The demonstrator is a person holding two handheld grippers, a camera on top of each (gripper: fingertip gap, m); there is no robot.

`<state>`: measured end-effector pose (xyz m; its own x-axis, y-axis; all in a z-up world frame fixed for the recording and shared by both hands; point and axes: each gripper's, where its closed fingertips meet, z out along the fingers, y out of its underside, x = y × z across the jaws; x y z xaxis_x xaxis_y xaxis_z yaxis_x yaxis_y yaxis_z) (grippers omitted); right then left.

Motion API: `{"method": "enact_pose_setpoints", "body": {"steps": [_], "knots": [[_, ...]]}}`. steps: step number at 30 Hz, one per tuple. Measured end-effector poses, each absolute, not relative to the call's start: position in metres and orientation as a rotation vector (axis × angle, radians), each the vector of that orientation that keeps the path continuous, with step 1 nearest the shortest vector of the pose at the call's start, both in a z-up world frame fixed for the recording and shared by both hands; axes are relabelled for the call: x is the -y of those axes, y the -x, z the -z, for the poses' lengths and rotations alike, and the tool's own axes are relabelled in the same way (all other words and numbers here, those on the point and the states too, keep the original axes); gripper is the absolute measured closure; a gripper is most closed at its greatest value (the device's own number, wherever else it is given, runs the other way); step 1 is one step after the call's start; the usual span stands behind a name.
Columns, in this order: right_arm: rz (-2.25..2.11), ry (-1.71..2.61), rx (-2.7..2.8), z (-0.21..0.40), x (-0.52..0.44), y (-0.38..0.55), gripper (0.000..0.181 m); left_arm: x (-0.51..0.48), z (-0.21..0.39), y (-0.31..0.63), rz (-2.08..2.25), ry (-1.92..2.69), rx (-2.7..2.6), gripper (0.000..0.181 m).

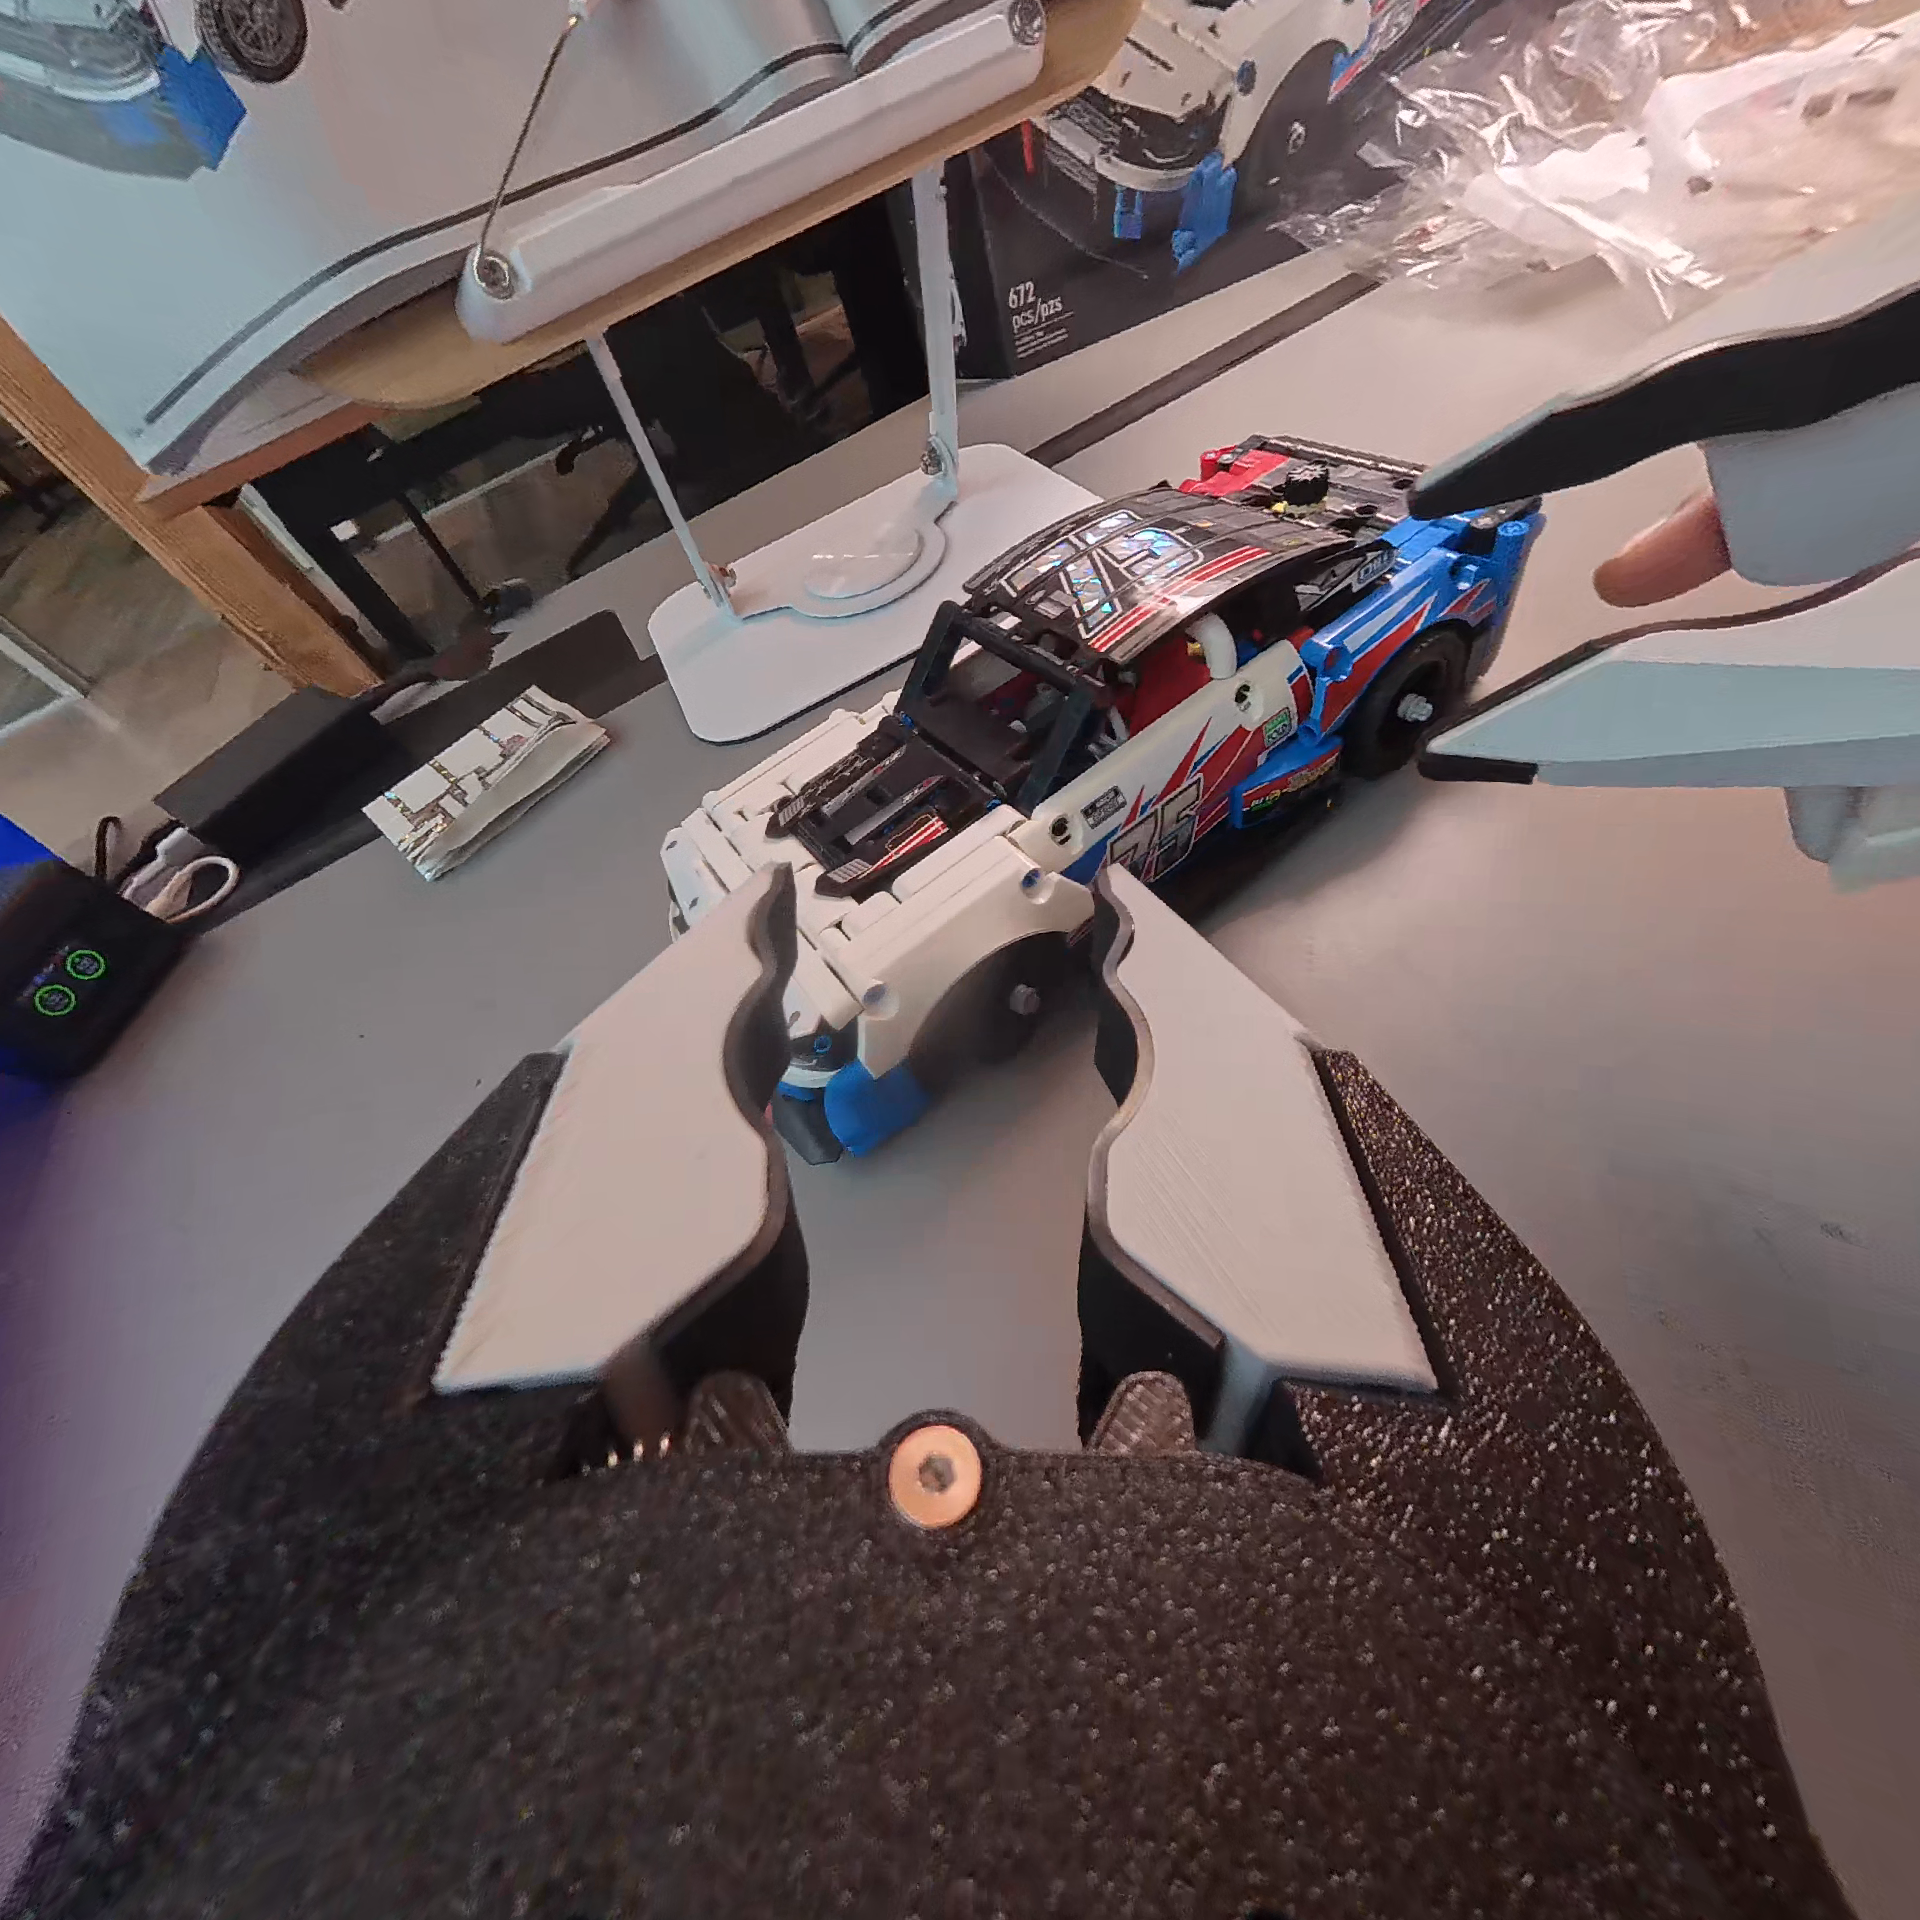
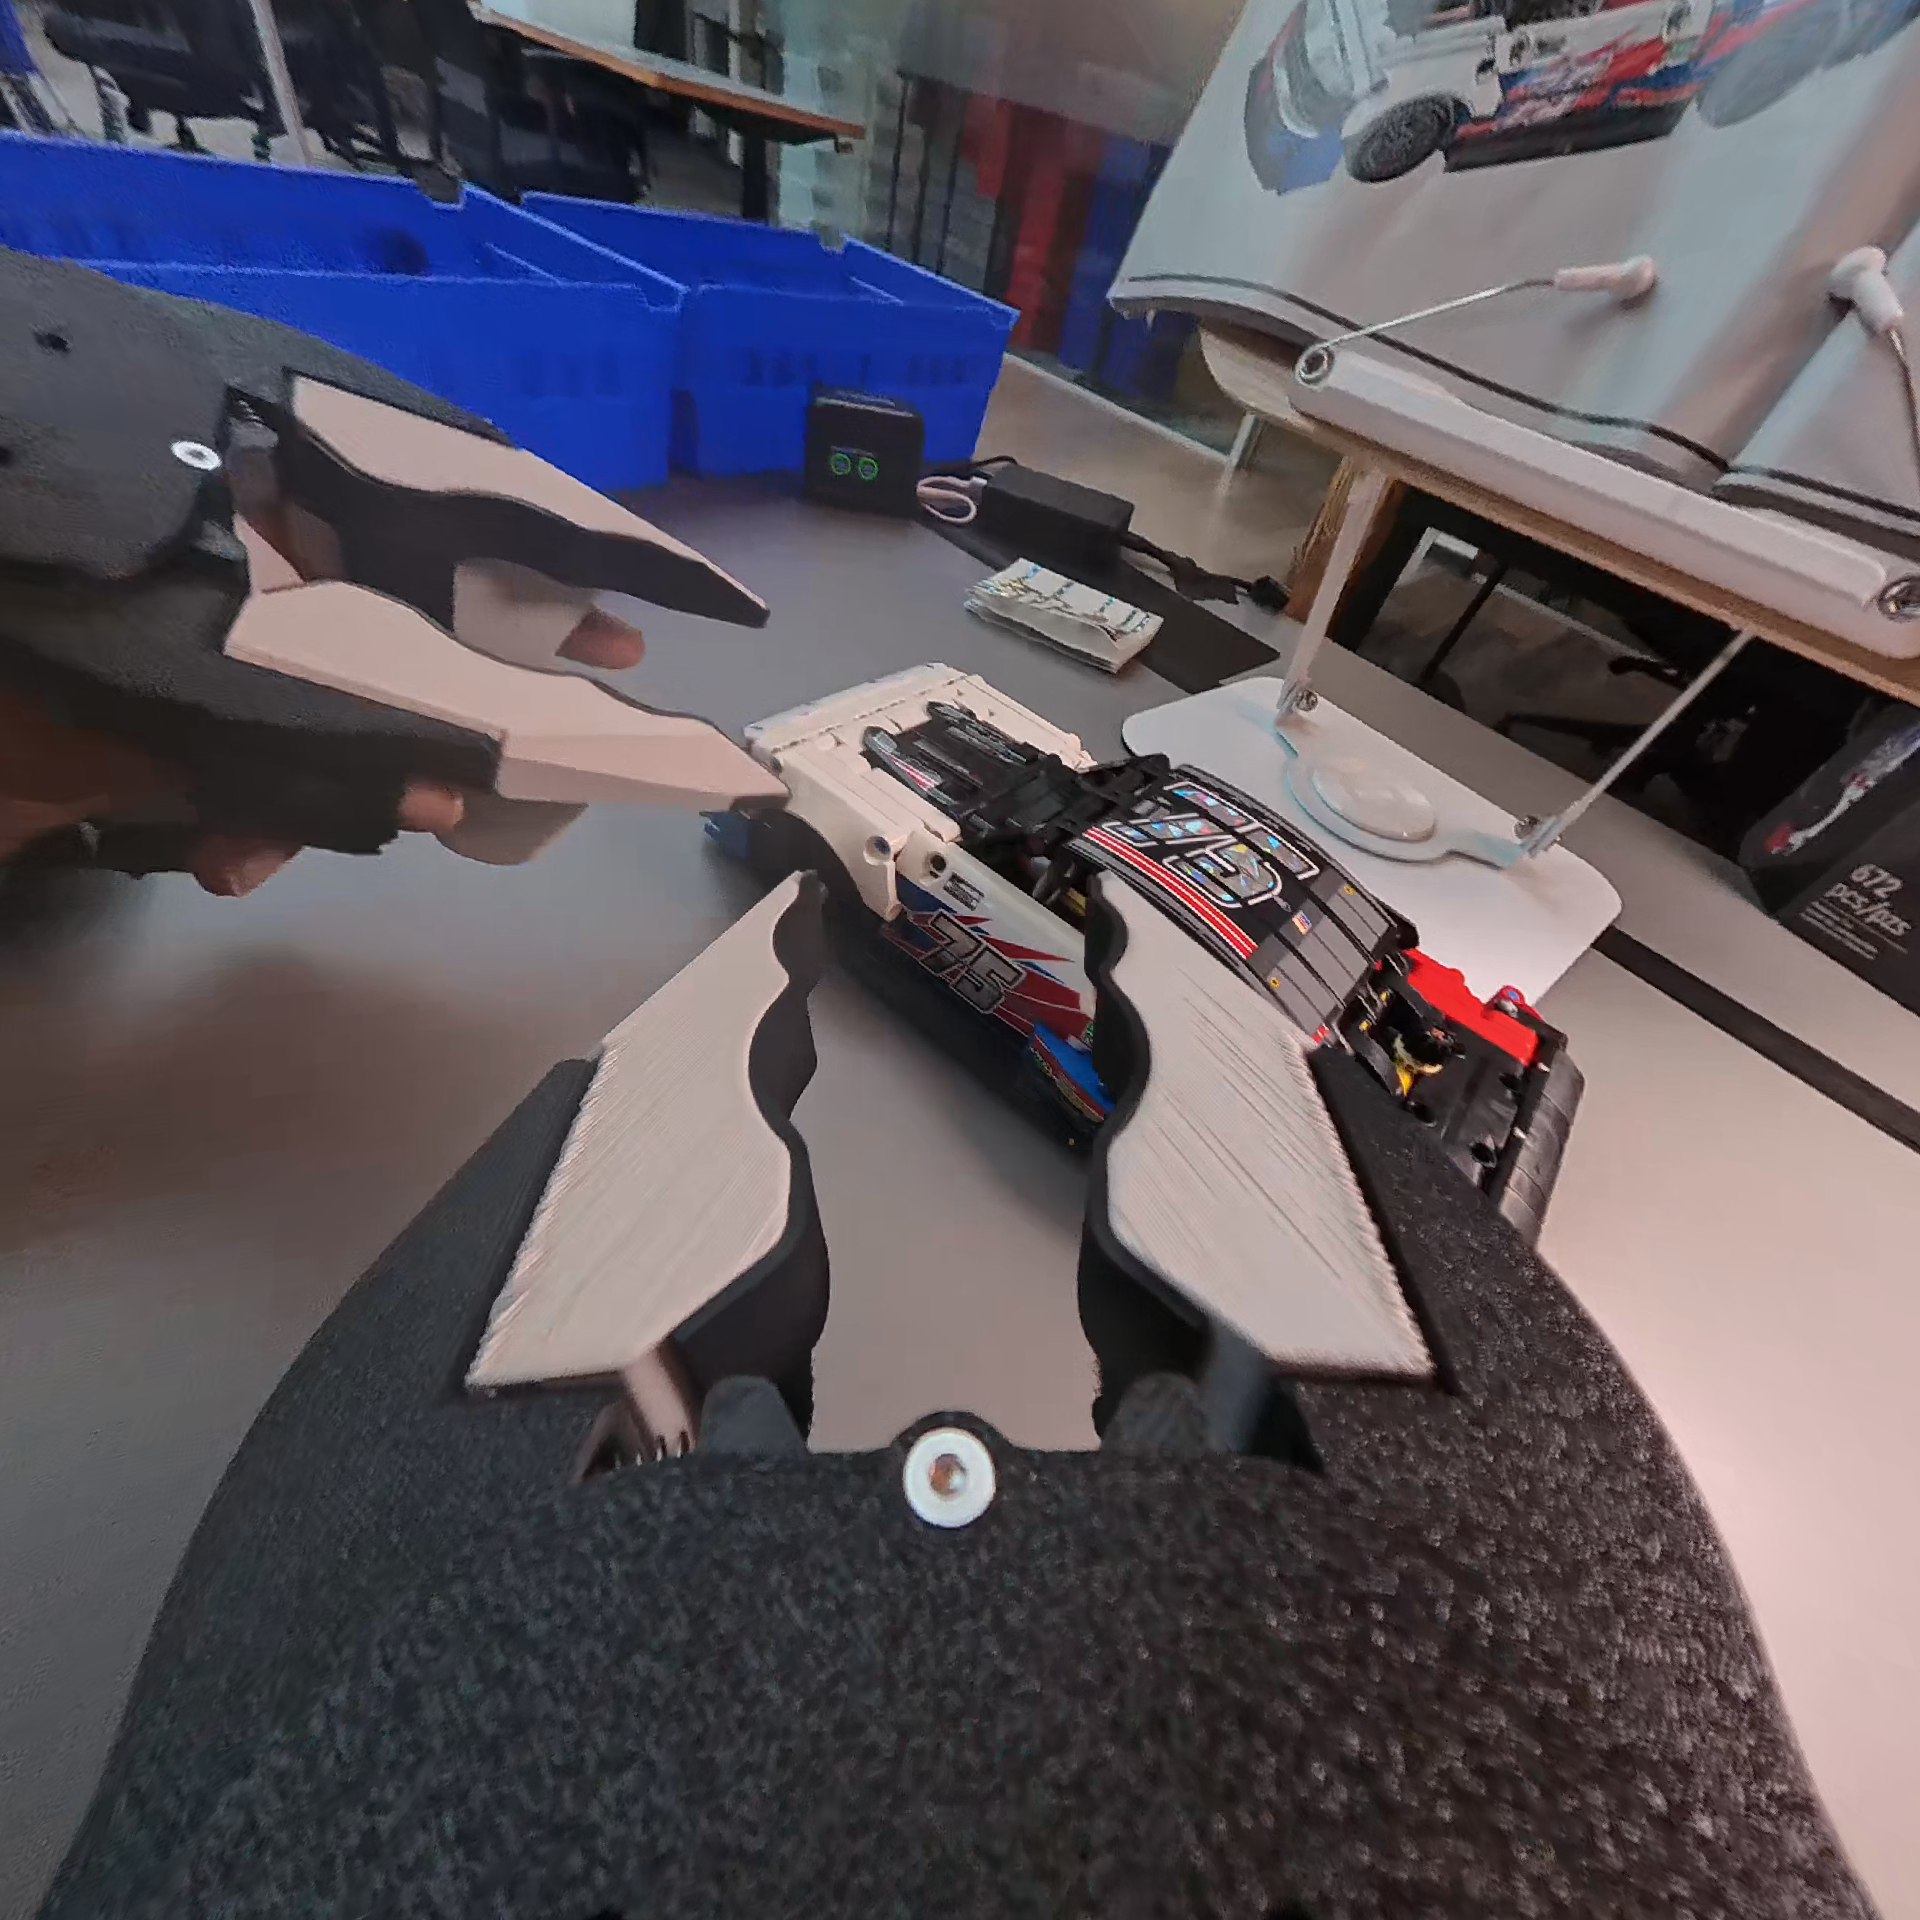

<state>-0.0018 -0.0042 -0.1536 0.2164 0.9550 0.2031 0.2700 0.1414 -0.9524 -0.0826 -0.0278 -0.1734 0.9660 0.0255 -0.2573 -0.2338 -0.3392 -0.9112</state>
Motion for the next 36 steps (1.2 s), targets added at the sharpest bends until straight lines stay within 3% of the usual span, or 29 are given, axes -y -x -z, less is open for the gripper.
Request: {"method": "enact_pose_setpoints", "body": {"steps": [7, 17, 27, 36], "knots": [[-0.695, 1.370, 1.292, 0.156, 0.004, 0.002, 0.129, 0.028, 0.177, 0.083, -0.260, 1.904, -0.156, 0.125], [-0.666, 1.488, 1.264, 0.180, -0.018, -0.005, 0.124, 0.032, 0.187, 0.108, -0.161, 1.931, -0.044, 0.107], [-0.680, 1.565, 1.192, 0.181, -0.038, -0.015, 0.125, 0.035, 0.185, 0.111, 0.012, 1.911, 0.023, 0.105], [-0.576, 1.619, 1.112, 0.185, -0.058, -0.028, 0.148, 0.037, 0.173, 0.088, 0.041, 1.878, -0.076, 0.108]]}}
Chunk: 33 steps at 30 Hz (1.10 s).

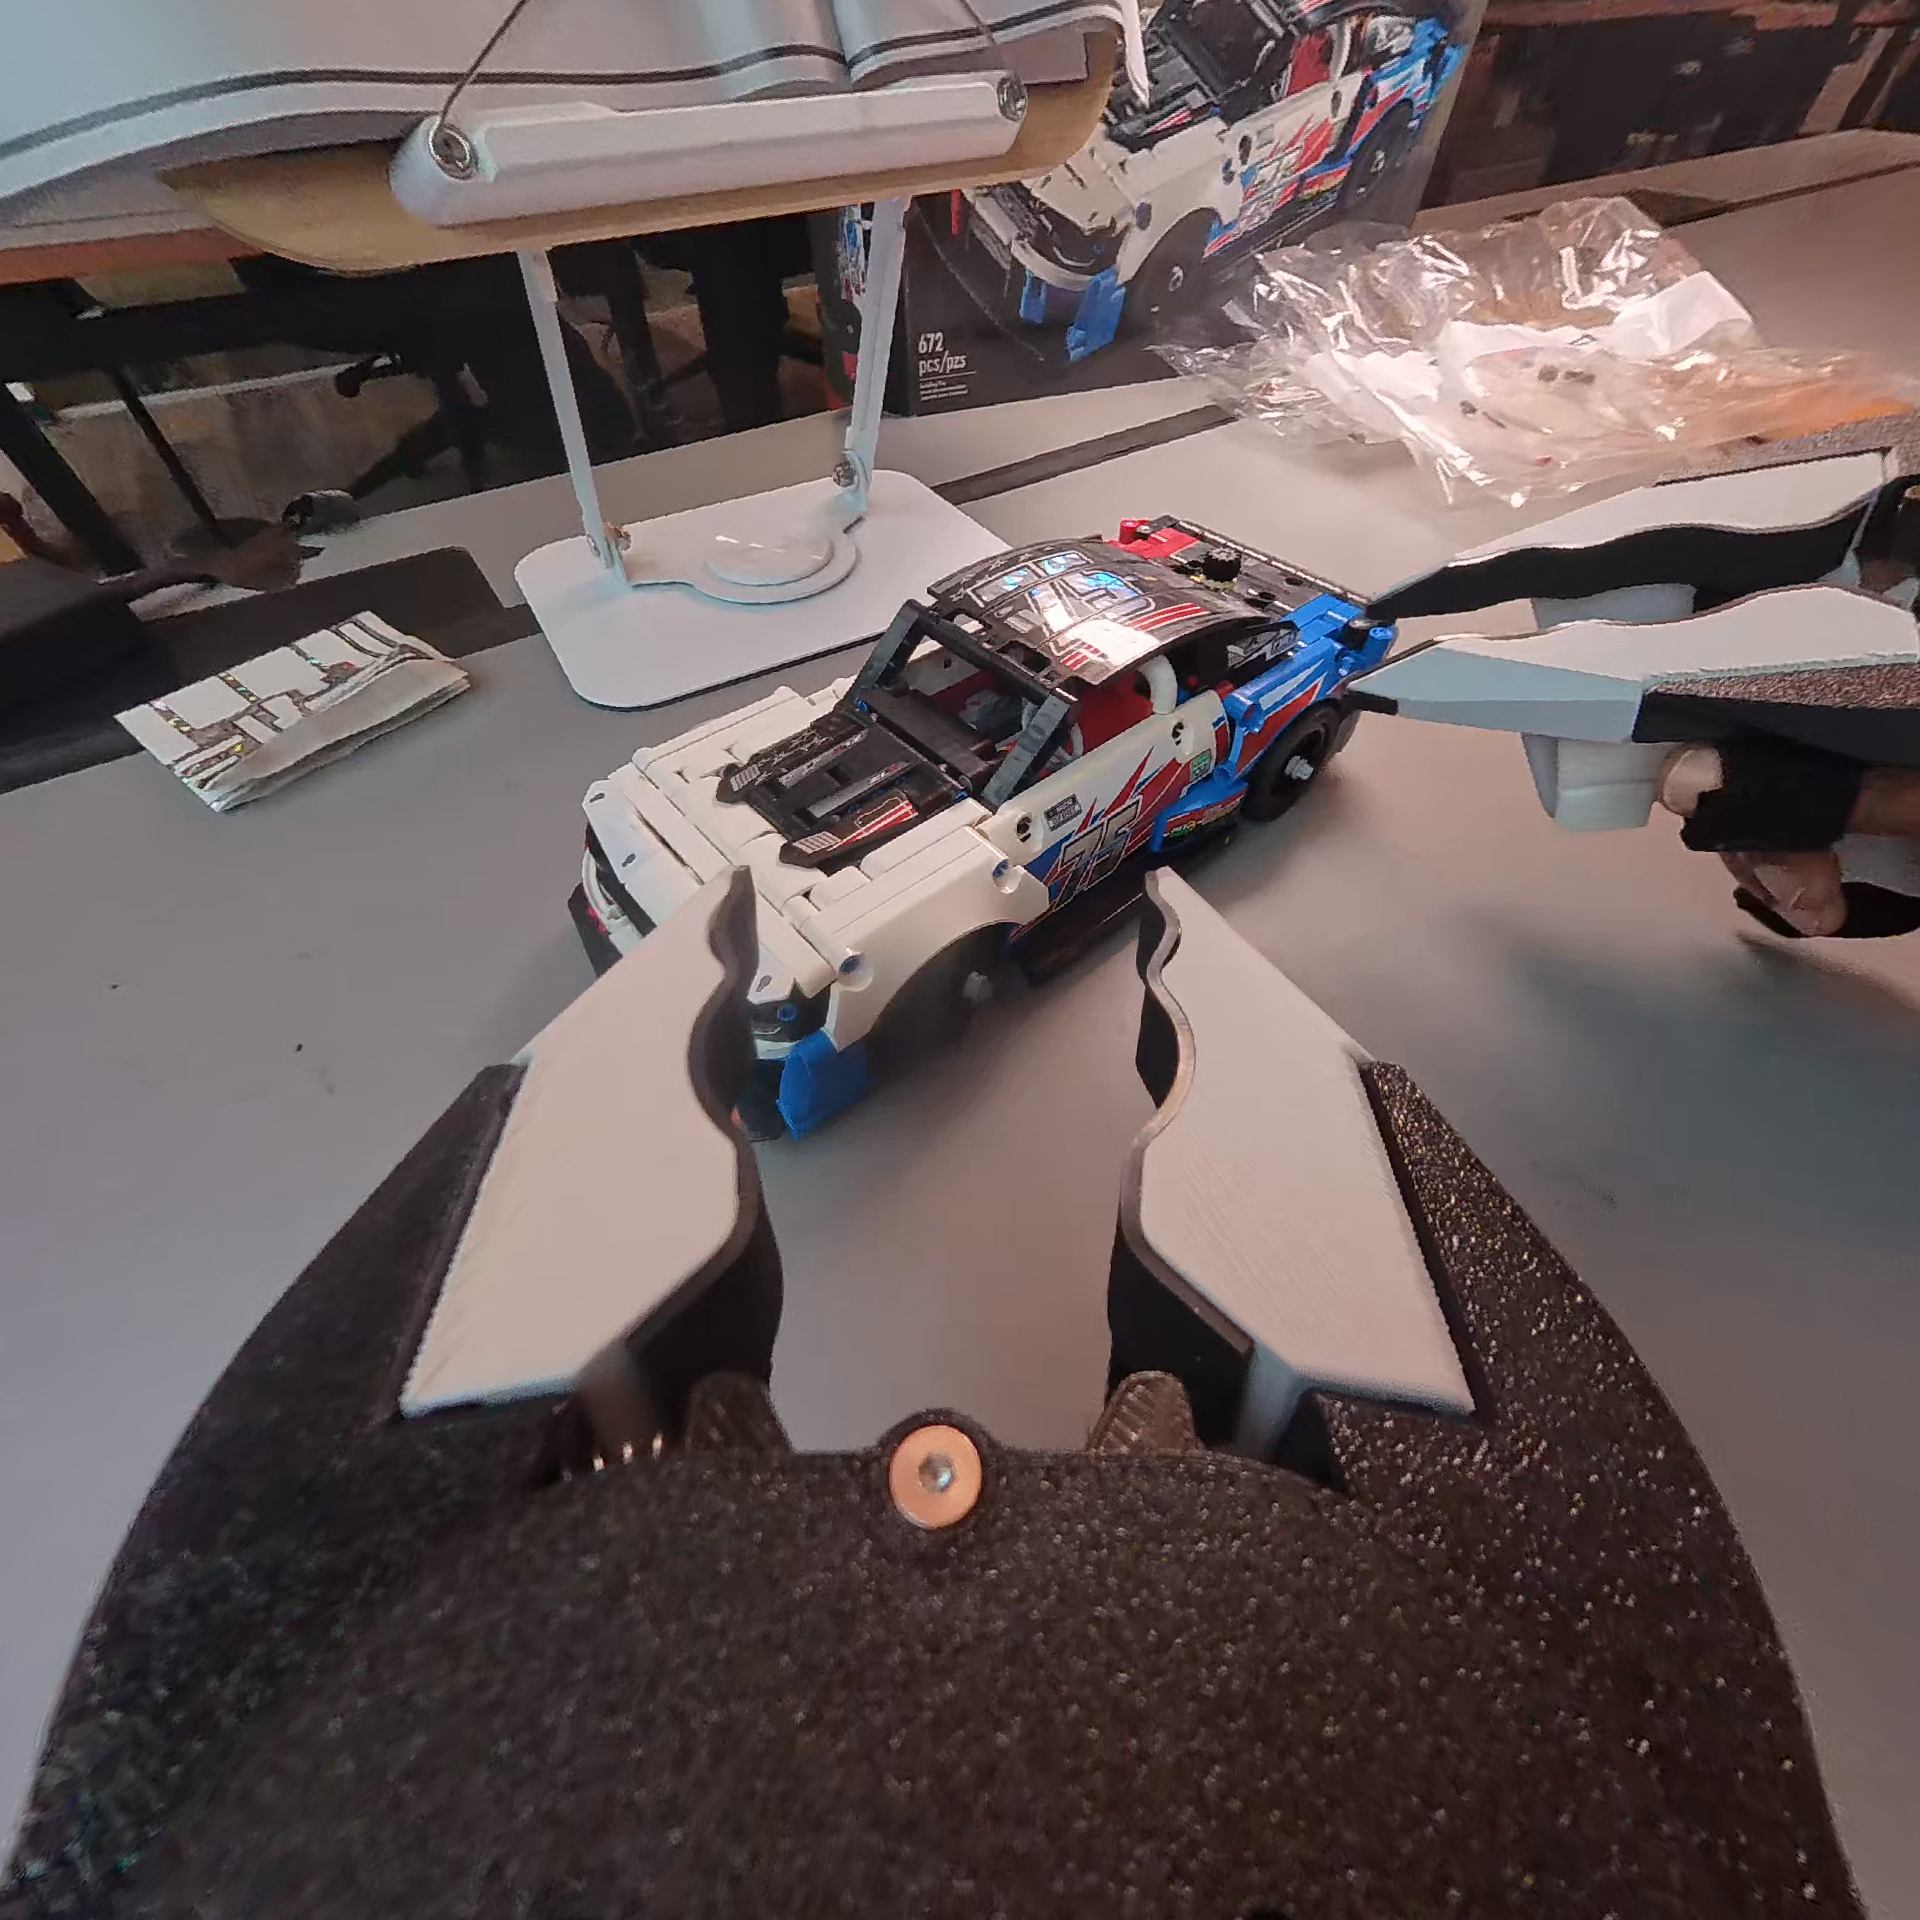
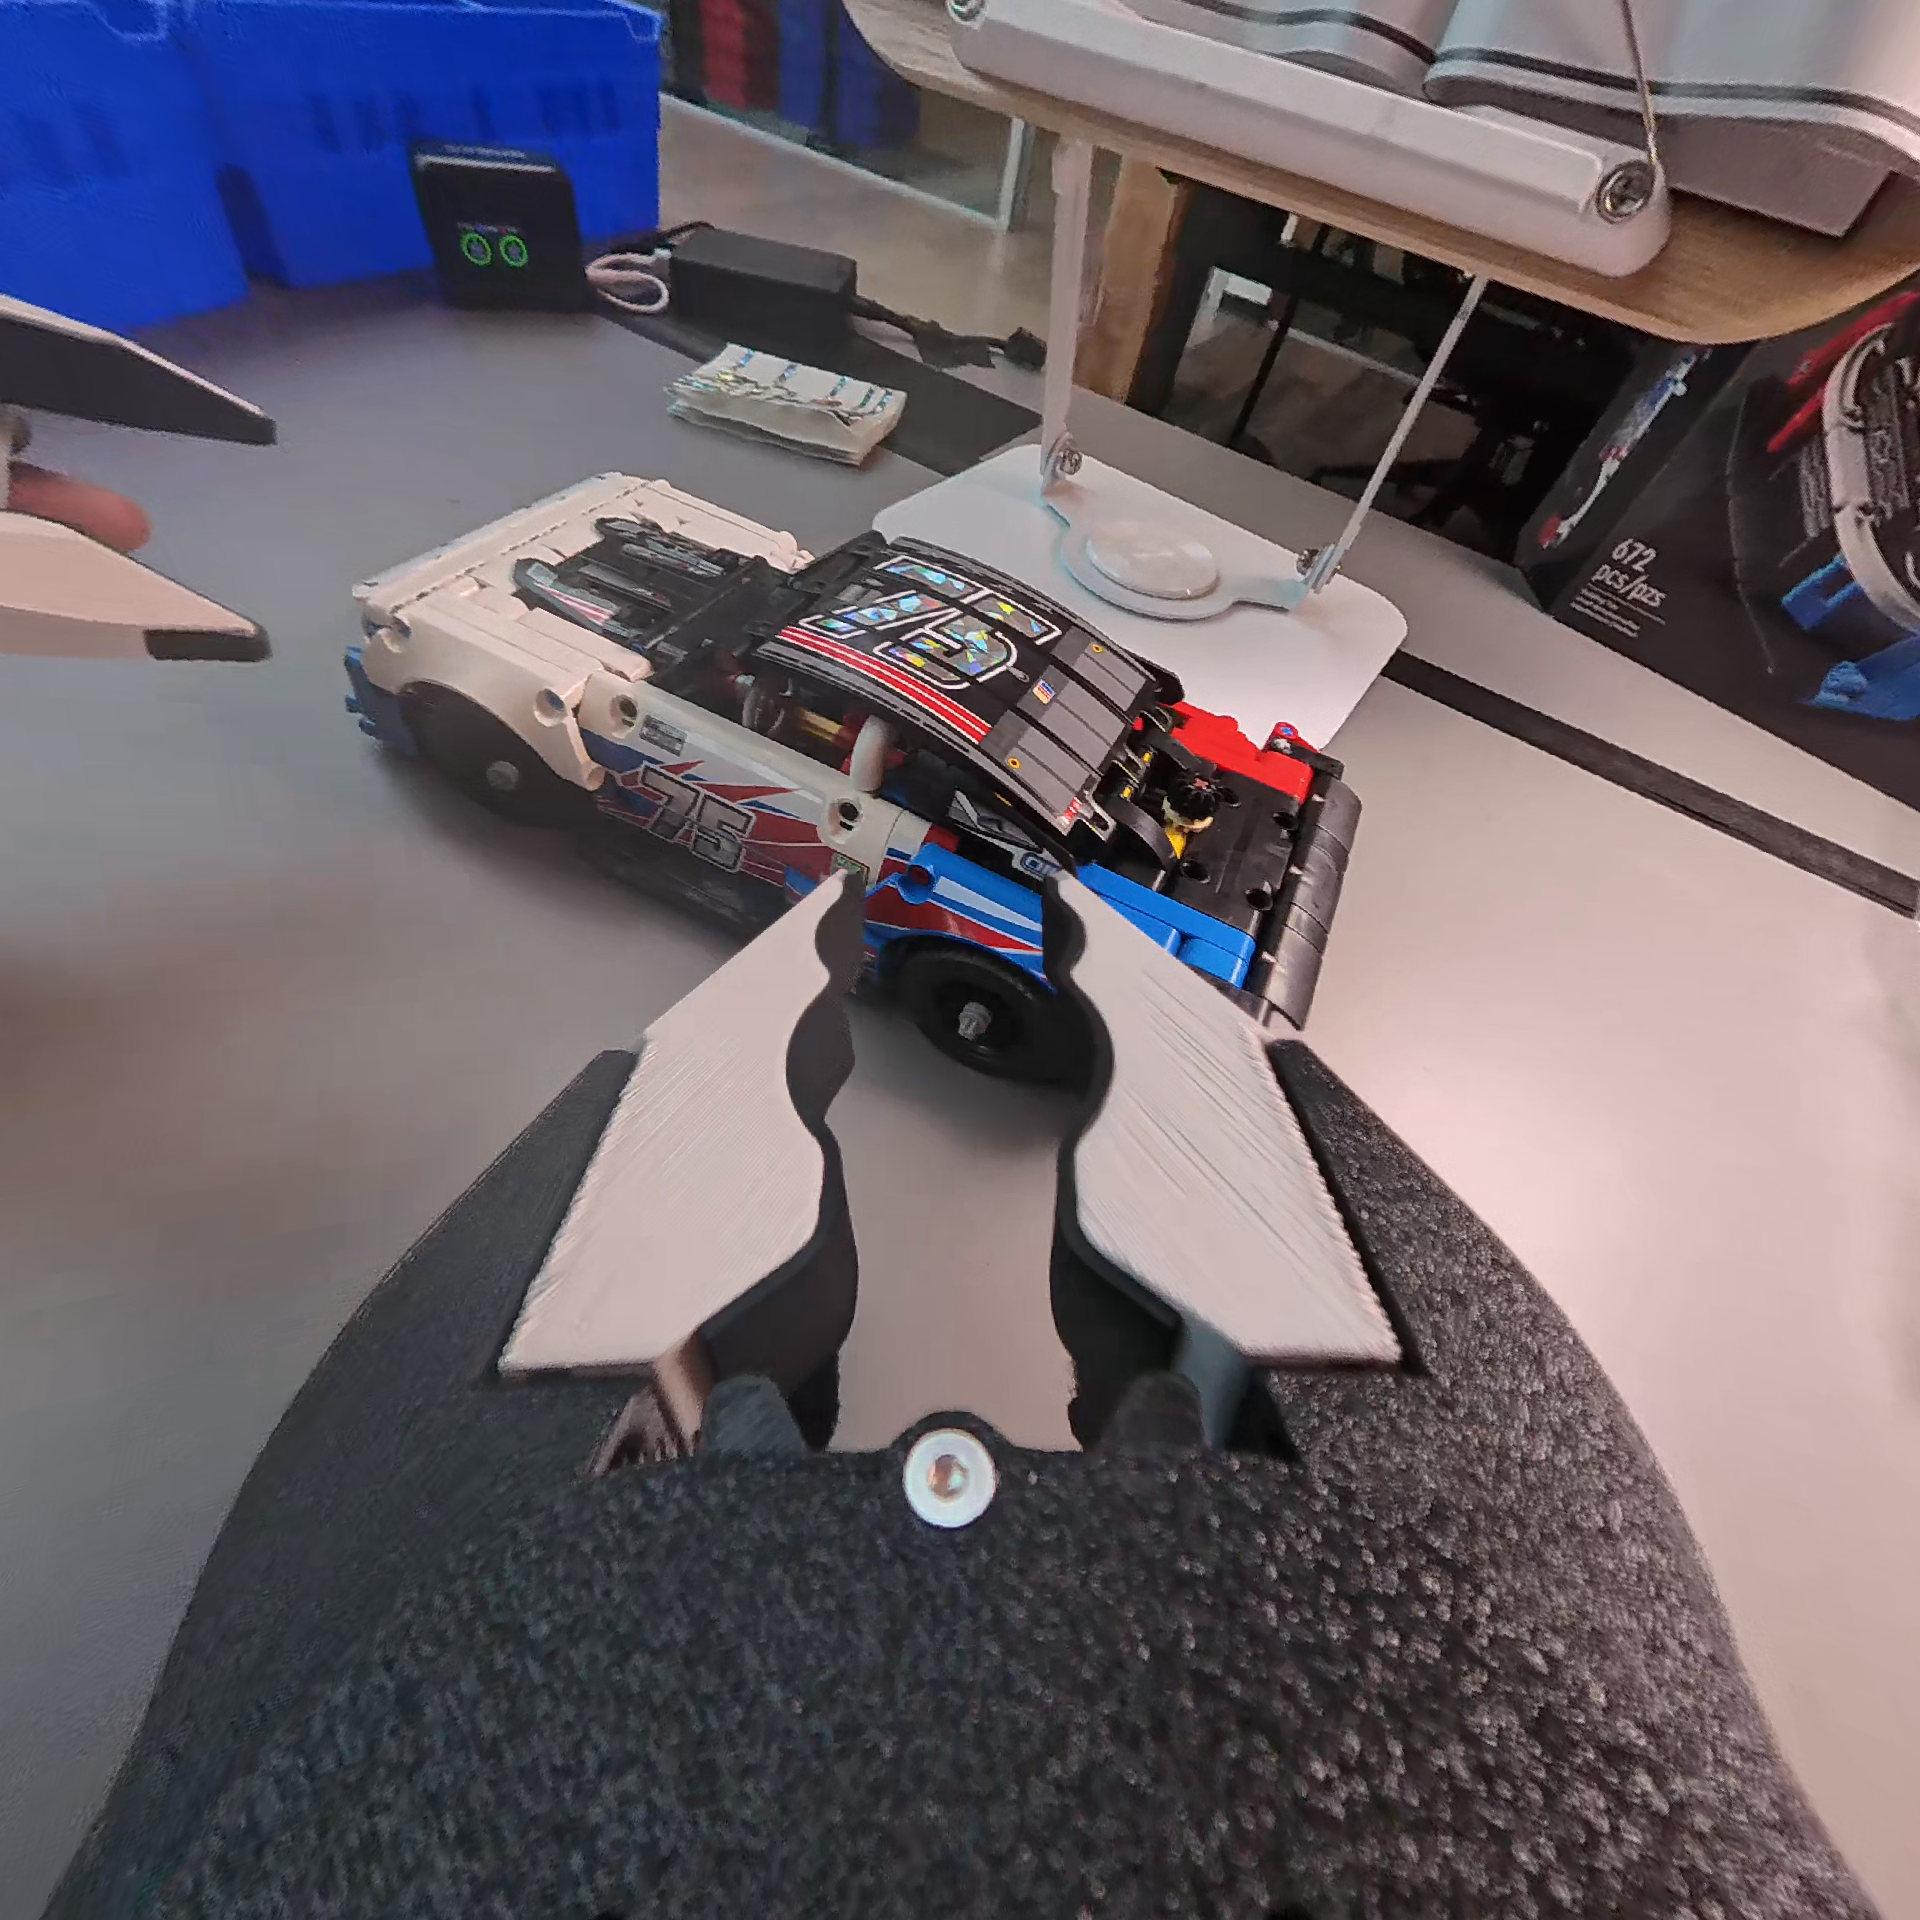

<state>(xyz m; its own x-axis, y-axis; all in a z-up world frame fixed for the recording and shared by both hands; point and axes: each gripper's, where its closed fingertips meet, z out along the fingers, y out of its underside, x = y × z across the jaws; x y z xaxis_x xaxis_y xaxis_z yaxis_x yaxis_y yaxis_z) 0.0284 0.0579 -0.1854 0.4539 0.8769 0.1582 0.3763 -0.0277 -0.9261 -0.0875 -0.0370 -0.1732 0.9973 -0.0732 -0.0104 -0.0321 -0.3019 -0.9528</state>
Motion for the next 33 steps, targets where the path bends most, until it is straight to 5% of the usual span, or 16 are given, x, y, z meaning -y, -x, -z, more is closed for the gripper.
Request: {"method": "enact_pose_setpoints", "body": {"steps": [21, 26, 27, 28, 29, 33], "knots": [[-0.577, 1.580, 1.143, 0.185, -0.056, -0.028, 0.129, 0.038, 0.176, 0.096, 0.047, 1.888, -0.107, 0.108], [-0.596, 1.556, 1.126, 0.179, -0.056, -0.028, 0.146, 0.039, 0.172, 0.104, 0.034, 1.864, -0.058, 0.123], [-0.602, 1.543, 1.124, 0.177, -0.055, -0.028, 0.164, 0.039, 0.171, 0.105, 0.028, 1.858, -0.055, 0.133], [-0.608, 1.532, 1.123, 0.175, -0.054, -0.028, 0.181, 0.039, 0.170, 0.107, 0.008, 1.854, -0.052, 0.161], [-0.614, 1.523, 1.132, 0.174, -0.052, -0.027, 0.181, 0.039, 0.169, 0.107, -0.011, 1.846, -0.059, 0.181], [-0.598, 1.510, 1.122, 0.172, -0.052, -0.027, 0.181, 0.039, 0.168, 0.106, -0.050, 1.838, -0.077, 0.181]]}}
